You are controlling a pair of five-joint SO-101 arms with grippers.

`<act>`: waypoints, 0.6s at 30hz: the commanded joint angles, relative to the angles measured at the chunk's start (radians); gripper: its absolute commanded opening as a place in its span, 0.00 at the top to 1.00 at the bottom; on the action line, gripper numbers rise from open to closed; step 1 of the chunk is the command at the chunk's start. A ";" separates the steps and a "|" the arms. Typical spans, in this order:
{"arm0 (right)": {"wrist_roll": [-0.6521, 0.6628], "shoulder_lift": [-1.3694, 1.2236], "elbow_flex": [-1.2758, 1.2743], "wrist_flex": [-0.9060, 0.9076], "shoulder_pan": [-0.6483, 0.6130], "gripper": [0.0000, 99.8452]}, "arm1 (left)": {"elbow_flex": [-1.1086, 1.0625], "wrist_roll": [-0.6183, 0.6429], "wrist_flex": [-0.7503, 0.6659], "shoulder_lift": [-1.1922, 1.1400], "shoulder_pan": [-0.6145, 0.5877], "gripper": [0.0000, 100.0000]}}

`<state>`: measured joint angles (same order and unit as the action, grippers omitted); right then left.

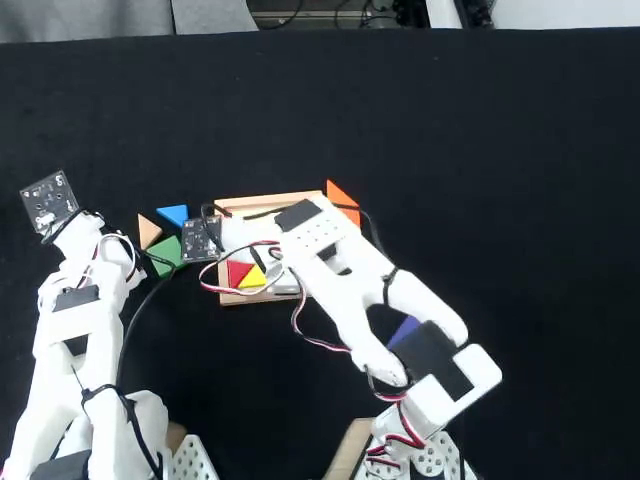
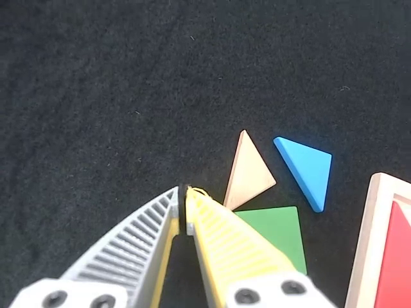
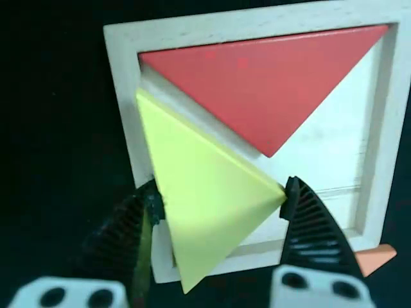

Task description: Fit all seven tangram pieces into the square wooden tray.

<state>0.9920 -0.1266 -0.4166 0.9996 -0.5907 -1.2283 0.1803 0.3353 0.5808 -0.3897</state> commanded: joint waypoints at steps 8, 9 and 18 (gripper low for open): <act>-0.021 -0.010 0.061 -0.015 -0.037 0.79 | 0.033 -0.005 -0.014 0.009 -0.007 0.97; -0.037 -0.010 0.061 -0.015 -0.048 0.79 | 0.033 -0.005 -0.014 0.009 -0.007 0.97; -0.087 -0.010 0.058 -0.034 -0.064 0.76 | 0.031 -0.005 -0.014 0.009 -0.007 0.97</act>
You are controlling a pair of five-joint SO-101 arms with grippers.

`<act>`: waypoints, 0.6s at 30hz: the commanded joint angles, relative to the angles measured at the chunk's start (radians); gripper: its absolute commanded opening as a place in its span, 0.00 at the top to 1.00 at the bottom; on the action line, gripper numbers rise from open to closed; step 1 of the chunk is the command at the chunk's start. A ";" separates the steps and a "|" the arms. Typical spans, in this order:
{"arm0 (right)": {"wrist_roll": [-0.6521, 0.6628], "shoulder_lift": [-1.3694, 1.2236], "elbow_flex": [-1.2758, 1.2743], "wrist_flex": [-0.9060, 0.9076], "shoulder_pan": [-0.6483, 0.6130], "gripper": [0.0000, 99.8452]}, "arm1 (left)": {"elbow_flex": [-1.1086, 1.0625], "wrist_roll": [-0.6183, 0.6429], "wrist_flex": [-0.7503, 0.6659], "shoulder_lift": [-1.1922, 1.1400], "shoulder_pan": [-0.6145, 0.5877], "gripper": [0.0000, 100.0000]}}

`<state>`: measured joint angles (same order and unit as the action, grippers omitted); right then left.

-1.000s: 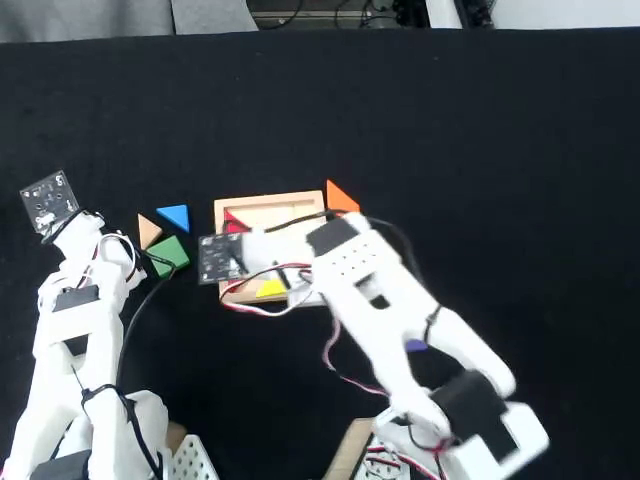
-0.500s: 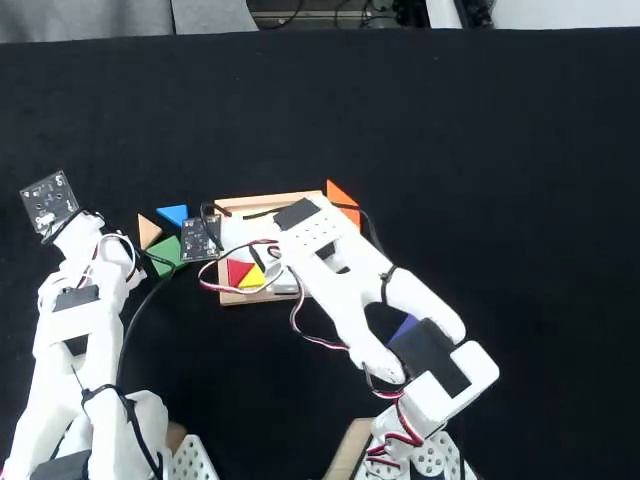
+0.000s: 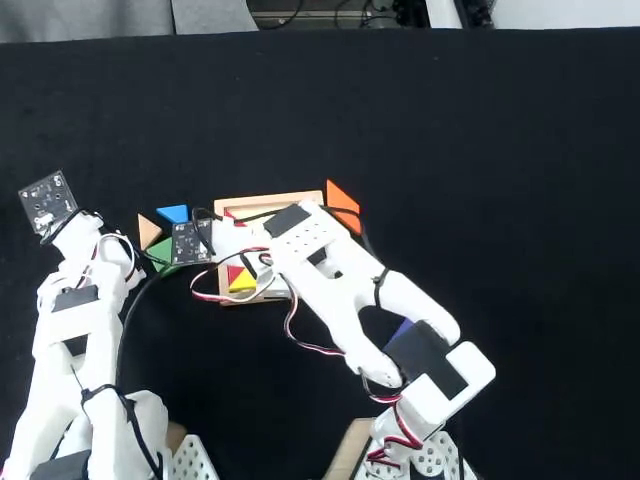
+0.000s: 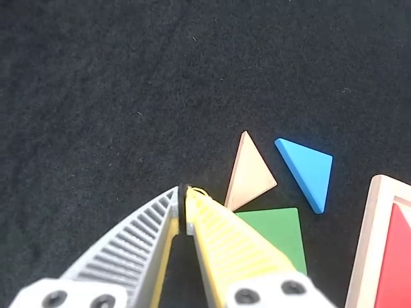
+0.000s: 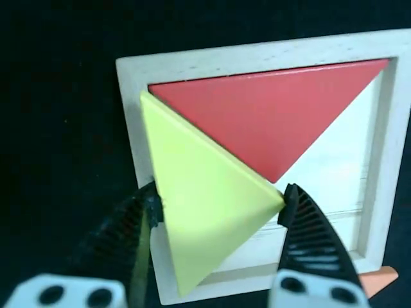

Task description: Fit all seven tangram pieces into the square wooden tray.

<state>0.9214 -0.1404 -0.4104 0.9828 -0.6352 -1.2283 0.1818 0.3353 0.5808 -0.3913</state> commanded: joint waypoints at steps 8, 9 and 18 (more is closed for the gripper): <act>-0.012 0.004 0.033 -0.011 -0.023 0.66 | 0.031 -0.006 -0.014 0.009 -0.005 0.97; -0.012 0.004 0.033 -0.011 -0.023 0.66 | 0.031 -0.006 -0.014 0.009 -0.005 0.97; -0.011 0.021 0.073 0.060 0.009 0.66 | 0.031 -0.006 -0.014 0.009 -0.005 0.97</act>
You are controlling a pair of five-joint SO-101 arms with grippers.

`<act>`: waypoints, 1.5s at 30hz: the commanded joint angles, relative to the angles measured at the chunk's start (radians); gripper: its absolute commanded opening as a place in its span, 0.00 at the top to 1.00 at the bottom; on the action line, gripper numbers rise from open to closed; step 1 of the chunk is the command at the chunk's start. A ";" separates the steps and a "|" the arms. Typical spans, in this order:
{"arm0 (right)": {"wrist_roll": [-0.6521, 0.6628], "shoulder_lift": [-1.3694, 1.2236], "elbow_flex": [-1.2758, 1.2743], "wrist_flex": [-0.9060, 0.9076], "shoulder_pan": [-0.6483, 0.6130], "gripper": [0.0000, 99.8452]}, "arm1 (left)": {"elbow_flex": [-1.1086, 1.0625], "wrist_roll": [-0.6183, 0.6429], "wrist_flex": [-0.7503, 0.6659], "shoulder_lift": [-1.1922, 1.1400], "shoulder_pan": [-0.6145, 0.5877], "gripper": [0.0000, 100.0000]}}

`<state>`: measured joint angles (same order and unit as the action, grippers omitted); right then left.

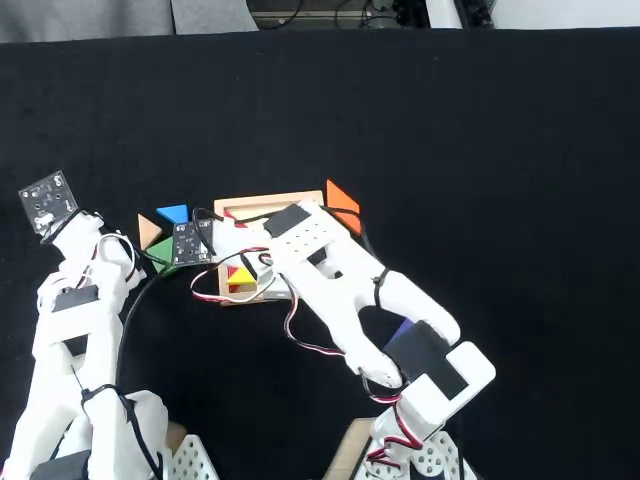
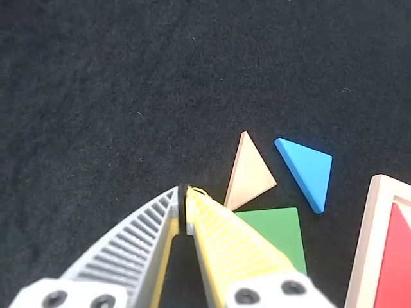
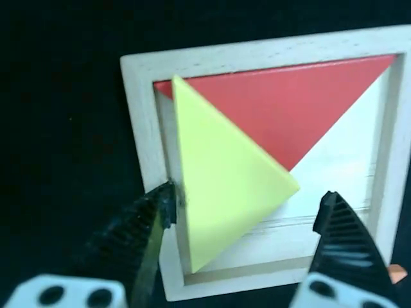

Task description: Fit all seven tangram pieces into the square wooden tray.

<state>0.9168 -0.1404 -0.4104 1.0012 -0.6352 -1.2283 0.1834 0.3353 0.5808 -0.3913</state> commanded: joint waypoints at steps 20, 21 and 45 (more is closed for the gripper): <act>-0.428 0.070 -0.027 -0.264 -0.048 0.99 | 0.031 -0.008 -0.014 0.008 -0.004 0.97; -0.428 0.059 -0.027 -0.262 -0.049 0.99 | 0.031 -0.008 -0.014 0.006 -0.004 0.97; -0.434 0.110 -0.061 -0.262 -0.014 0.99 | 0.031 -0.008 -0.014 0.003 -0.004 0.97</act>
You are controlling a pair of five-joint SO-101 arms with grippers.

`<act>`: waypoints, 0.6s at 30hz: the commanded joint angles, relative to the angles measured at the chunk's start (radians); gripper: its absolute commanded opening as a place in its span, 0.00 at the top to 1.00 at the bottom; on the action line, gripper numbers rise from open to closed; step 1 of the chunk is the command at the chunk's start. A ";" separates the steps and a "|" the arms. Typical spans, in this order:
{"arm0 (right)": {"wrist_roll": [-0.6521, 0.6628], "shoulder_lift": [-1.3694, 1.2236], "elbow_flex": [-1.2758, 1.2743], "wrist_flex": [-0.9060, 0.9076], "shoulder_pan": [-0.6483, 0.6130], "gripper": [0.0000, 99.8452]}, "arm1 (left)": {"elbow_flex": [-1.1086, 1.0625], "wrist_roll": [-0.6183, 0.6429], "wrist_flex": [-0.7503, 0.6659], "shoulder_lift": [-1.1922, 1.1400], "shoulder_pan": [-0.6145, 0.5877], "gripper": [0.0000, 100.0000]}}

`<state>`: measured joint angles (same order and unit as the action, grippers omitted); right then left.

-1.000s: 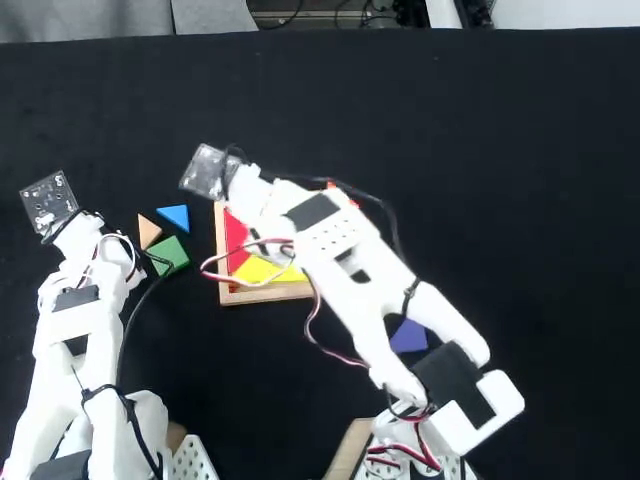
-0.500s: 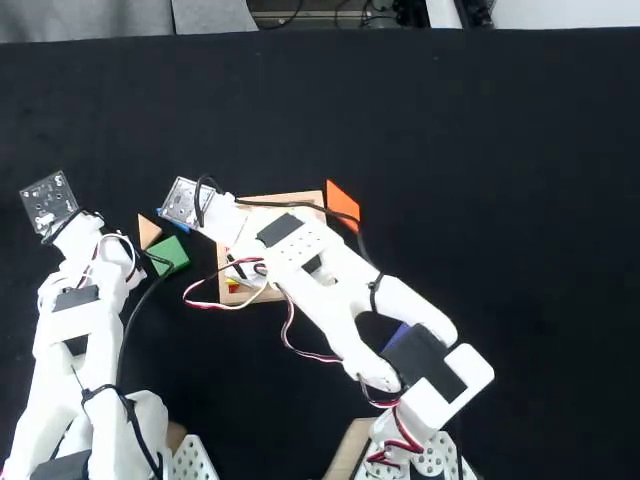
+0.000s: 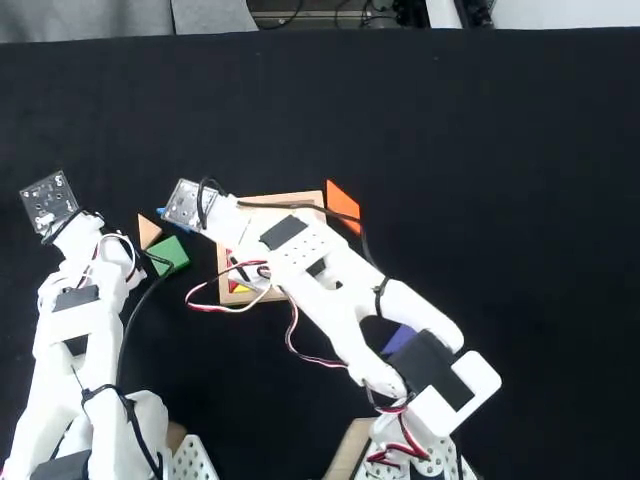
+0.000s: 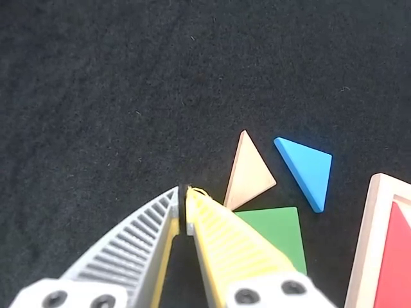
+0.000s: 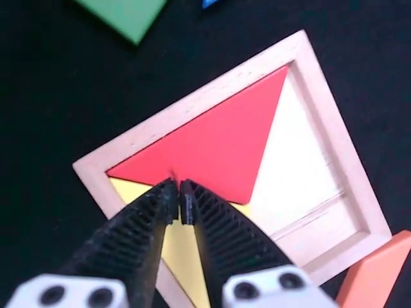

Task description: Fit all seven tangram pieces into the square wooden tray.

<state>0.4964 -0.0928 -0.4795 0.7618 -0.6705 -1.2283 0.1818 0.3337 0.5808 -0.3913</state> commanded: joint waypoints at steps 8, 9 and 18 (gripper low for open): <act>-0.086 0.228 0.007 -0.054 0.364 0.99 | 0.031 -0.006 -0.012 0.003 0.001 0.97; -0.141 0.242 -0.005 -0.080 0.397 0.99 | 0.031 -0.006 -0.012 0.003 0.002 0.97; -0.322 0.248 -0.248 -0.483 0.563 0.99 | 0.015 -0.006 -0.017 0.011 0.002 0.97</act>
<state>0.1926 0.1020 -0.6728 0.4350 -0.1565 -1.2283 0.1818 0.3337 0.5808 -0.3913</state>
